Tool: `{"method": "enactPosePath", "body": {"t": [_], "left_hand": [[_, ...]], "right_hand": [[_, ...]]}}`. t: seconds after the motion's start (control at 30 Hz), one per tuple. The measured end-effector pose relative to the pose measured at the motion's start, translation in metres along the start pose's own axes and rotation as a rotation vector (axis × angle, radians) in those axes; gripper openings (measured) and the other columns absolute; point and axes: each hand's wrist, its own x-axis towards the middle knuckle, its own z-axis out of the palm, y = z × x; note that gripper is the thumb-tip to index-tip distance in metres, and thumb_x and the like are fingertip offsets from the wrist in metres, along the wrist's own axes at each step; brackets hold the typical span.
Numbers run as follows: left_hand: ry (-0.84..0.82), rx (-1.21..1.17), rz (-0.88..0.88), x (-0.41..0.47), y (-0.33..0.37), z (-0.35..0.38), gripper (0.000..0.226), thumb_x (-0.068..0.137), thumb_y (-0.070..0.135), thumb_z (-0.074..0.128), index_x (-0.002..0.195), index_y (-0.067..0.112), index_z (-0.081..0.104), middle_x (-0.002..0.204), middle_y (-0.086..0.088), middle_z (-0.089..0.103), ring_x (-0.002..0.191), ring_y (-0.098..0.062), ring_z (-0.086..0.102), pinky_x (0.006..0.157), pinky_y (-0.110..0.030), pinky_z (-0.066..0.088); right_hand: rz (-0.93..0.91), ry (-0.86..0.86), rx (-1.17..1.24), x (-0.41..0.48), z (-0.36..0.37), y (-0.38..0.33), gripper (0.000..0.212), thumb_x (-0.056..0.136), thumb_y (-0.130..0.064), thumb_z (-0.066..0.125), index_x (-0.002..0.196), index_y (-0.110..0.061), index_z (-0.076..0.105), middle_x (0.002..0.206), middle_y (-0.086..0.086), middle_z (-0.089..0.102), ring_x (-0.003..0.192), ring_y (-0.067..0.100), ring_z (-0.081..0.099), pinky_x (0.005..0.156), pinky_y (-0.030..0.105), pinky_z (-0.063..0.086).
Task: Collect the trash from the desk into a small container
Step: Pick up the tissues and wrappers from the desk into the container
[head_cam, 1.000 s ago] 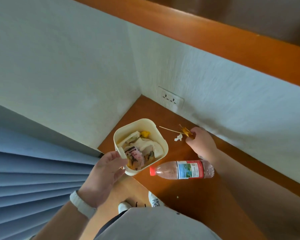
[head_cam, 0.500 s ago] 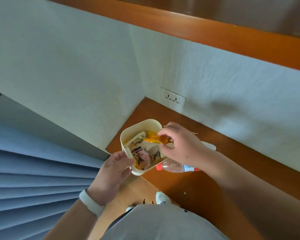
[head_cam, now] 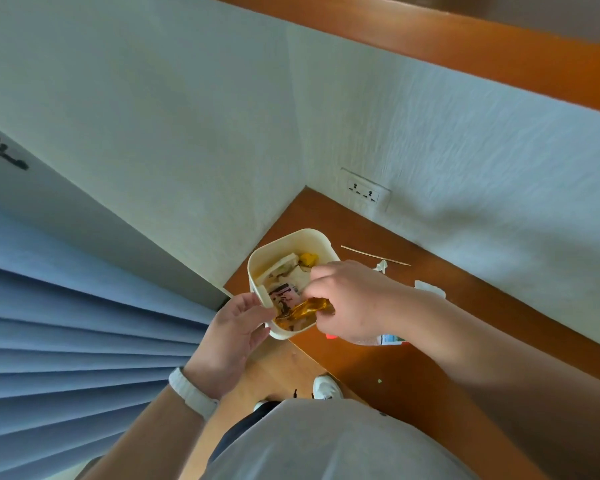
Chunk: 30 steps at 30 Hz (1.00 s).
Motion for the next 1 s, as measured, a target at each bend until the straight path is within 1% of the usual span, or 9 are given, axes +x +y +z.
{"method": "enactPosePath", "body": {"t": [0.13,0.23,0.33,0.43,0.6,0.73,0.87,0.93,1.0], "left_hand": [[-0.008,0.006,0.023,0.002,-0.002,0.008,0.023,0.095,0.007,0.063,0.118,0.007,0.064,0.119,-0.017,0.073,0.113,-0.029,0.071,0.093,-0.036,0.055],[-0.008,0.028,0.045,0.004,0.000,0.013,0.022,0.096,0.007,0.062,0.117,0.007,0.064,0.119,-0.016,0.073,0.115,-0.029,0.069,0.097,-0.038,0.054],[-0.007,0.047,0.044,0.006,0.006,0.017,0.020,0.095,0.007,0.062,0.115,0.009,0.064,0.121,-0.016,0.071,0.118,-0.029,0.066,0.097,-0.039,0.054],[-0.001,0.090,0.040,0.009,0.010,0.024,0.020,0.096,0.008,0.063,0.116,0.010,0.063,0.122,-0.015,0.069,0.119,-0.027,0.065,0.097,-0.037,0.054],[-0.005,0.118,0.030,0.011,0.012,0.035,0.020,0.095,0.009,0.064,0.115,0.013,0.063,0.122,-0.013,0.070,0.118,-0.026,0.066,0.092,-0.035,0.055],[-0.024,0.142,0.030,0.012,0.012,0.039,0.023,0.095,0.009,0.064,0.117,0.010,0.063,0.122,-0.015,0.070,0.118,-0.028,0.066,0.089,-0.033,0.055],[-0.013,0.164,0.036,0.009,0.014,0.040,0.023,0.095,0.011,0.066,0.117,0.011,0.063,0.122,-0.015,0.070,0.119,-0.028,0.066,0.096,-0.038,0.055],[-0.012,0.176,0.047,0.007,0.016,0.040,0.022,0.095,0.011,0.065,0.117,0.011,0.064,0.122,-0.016,0.070,0.118,-0.030,0.067,0.103,-0.045,0.053],[-0.012,0.195,0.062,0.005,0.017,0.039,0.022,0.096,0.012,0.064,0.118,0.012,0.064,0.122,-0.015,0.071,0.119,-0.030,0.067,0.106,-0.047,0.052]], "right_hand": [[-0.019,0.005,0.056,0.002,0.000,-0.001,0.021,0.085,-0.026,0.055,0.098,-0.019,0.071,0.090,-0.008,0.059,0.082,0.015,0.054,0.074,0.035,0.051],[-0.006,0.125,0.116,-0.008,-0.004,0.011,0.020,0.087,-0.025,0.057,0.099,-0.016,0.071,0.092,-0.007,0.064,0.082,0.012,0.058,0.074,0.032,0.052],[0.148,0.326,0.171,-0.032,-0.013,0.036,0.023,0.090,-0.022,0.059,0.109,-0.015,0.069,0.101,-0.011,0.063,0.090,0.004,0.059,0.079,0.017,0.047],[0.402,0.422,0.151,-0.061,-0.010,0.073,0.020,0.091,-0.020,0.059,0.109,-0.019,0.066,0.101,-0.014,0.059,0.092,0.003,0.057,0.079,0.020,0.047],[0.808,0.297,0.106,-0.097,0.032,0.160,0.018,0.090,-0.018,0.057,0.105,-0.012,0.066,0.098,0.002,0.065,0.088,0.014,0.058,0.078,0.029,0.048],[0.946,0.165,0.103,-0.113,0.058,0.196,0.034,0.091,-0.034,0.061,0.118,-0.013,0.060,0.112,0.004,0.067,0.093,0.014,0.059,0.081,0.030,0.051],[1.012,0.153,0.165,-0.108,0.076,0.202,0.048,0.085,-0.039,0.068,0.126,-0.016,0.055,0.117,0.002,0.064,0.098,0.015,0.060,0.077,0.027,0.050],[0.995,0.163,0.165,-0.104,0.080,0.203,0.040,0.083,-0.039,0.070,0.116,-0.019,0.057,0.109,0.000,0.064,0.092,0.014,0.061,0.070,0.026,0.050],[0.959,0.169,0.133,-0.102,0.081,0.206,0.021,0.084,-0.035,0.065,0.092,-0.017,0.057,0.090,-0.001,0.064,0.077,0.014,0.061,0.061,0.031,0.052]]}}
